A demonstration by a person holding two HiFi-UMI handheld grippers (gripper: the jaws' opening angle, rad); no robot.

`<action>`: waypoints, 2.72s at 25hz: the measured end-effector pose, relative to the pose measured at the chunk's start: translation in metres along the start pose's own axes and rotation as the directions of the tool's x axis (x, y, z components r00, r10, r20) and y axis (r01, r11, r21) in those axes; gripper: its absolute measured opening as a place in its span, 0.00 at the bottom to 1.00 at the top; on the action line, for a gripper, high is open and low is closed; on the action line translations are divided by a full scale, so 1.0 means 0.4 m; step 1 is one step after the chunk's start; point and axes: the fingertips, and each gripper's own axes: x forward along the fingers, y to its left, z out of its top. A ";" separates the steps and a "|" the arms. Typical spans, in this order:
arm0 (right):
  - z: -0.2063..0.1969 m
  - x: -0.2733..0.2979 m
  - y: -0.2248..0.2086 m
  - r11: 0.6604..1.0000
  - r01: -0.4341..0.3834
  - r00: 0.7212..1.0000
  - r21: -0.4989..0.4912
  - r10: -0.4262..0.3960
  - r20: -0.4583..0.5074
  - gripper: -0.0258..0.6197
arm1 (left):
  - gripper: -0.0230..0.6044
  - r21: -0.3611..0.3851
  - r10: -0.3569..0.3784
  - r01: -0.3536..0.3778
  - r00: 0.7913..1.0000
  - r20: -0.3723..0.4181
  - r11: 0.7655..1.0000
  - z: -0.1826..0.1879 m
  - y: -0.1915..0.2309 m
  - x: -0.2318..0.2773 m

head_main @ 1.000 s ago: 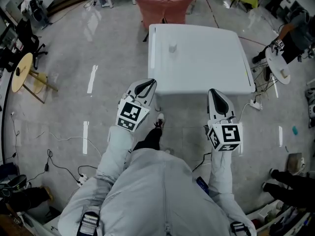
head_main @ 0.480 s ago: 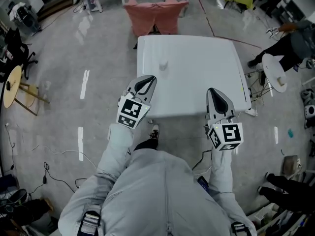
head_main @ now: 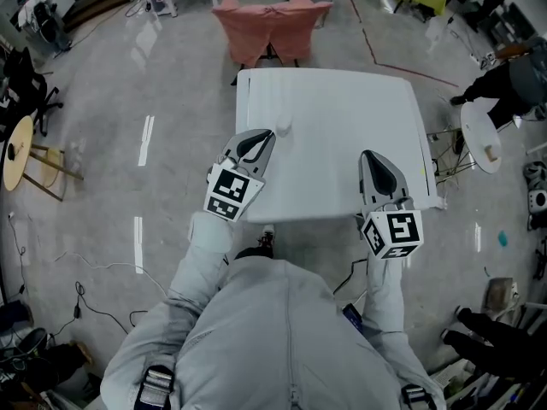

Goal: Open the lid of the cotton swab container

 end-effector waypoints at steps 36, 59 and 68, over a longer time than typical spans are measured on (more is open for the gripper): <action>-0.096 0.435 -0.191 0.982 -0.185 0.976 0.023 0.187 -0.115 0.10 | 0.29 -0.197 -0.001 -0.027 0.990 -0.141 0.980 -0.170 0.187 0.342; -0.322 0.540 -0.217 0.970 -0.232 0.935 0.078 0.244 -0.258 0.10 | 0.46 -0.339 0.023 -0.120 0.961 -0.277 0.933 -0.520 0.193 0.527; -0.405 0.553 -0.257 0.971 -0.221 0.919 0.096 0.240 -0.313 0.10 | 0.49 -0.356 0.058 -0.182 0.942 -0.331 0.917 -0.646 0.203 0.623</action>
